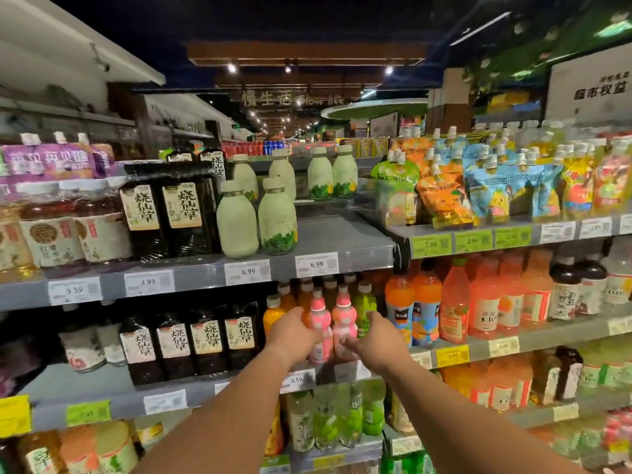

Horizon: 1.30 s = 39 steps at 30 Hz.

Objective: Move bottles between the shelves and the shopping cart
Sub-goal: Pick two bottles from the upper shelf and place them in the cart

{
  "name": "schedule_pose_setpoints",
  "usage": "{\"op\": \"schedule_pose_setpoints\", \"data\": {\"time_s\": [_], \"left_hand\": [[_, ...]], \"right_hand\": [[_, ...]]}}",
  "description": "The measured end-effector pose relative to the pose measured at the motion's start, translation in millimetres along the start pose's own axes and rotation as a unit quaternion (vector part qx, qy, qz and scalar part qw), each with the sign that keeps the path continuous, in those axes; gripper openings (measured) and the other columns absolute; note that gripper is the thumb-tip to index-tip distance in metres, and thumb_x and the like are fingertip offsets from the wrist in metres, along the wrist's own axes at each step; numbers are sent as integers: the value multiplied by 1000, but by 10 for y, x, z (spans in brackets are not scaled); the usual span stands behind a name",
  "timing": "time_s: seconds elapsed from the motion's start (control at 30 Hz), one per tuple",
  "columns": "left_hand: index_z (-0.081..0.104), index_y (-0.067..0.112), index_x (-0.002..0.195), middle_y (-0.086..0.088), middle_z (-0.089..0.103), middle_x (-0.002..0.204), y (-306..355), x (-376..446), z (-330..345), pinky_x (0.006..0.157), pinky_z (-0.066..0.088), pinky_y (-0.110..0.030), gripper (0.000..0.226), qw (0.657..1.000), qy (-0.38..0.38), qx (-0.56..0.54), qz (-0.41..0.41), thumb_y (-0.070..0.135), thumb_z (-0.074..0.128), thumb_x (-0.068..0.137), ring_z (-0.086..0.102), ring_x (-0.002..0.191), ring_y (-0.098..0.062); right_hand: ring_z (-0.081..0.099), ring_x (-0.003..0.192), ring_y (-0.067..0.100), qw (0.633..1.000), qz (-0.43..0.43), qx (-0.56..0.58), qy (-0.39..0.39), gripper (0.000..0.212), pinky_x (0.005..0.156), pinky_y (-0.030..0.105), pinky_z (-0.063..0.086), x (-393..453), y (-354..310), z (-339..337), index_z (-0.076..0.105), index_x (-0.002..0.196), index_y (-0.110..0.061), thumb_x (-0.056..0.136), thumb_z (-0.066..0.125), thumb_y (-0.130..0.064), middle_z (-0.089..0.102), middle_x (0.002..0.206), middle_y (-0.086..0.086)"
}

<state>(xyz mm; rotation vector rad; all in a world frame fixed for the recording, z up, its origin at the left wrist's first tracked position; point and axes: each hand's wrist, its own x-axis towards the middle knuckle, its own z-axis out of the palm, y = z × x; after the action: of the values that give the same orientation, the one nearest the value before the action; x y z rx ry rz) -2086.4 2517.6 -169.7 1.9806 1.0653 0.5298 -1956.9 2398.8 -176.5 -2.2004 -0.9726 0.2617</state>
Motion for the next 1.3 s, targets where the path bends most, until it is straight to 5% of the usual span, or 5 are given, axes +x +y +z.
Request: {"op": "schedule_pose_setpoints", "data": {"time_s": [0.13,0.47,0.83,1.13,1.3], "left_hand": [[49,13,138,-6,61,132,37,292,123,91,54,-49,76,999,37,7,-27,38,81,73,65,109,-33],[57,9,113,-9,65,113,37,567,382,90,51,-40,52,994,72,52,-60,39,79,77,62,103,-28],[55,18,115,-1,66,109,13,315,354,90,51,-37,52,995,93,25,-22,31,82,72,63,100,-23],[62,36,95,17,66,90,104,-296,-261,68,46,-21,35,986,160,-36,39,36,83,68,62,84,-1],[67,30,99,13,71,92,-429,-890,-769,78,53,-29,34,981,188,-48,3,38,84,71,66,86,-6]], "right_hand": [[59,77,21,1000,-22,13,-17,35,61,27,37,437,53,112,53,97,-20,78,71,-42,68,102,7],[58,100,31,996,-70,-57,-12,41,81,33,45,814,91,386,52,110,-10,83,67,-38,51,114,12],[61,81,34,994,-111,11,-6,33,62,35,41,709,144,359,41,96,-18,80,66,-30,64,88,8],[55,66,18,970,-236,43,33,28,52,27,37,155,-384,106,54,88,-31,76,66,-53,60,76,-10],[66,85,22,964,-259,64,3,23,68,34,51,-469,-789,505,59,98,-29,81,64,-45,70,93,-3]]}}
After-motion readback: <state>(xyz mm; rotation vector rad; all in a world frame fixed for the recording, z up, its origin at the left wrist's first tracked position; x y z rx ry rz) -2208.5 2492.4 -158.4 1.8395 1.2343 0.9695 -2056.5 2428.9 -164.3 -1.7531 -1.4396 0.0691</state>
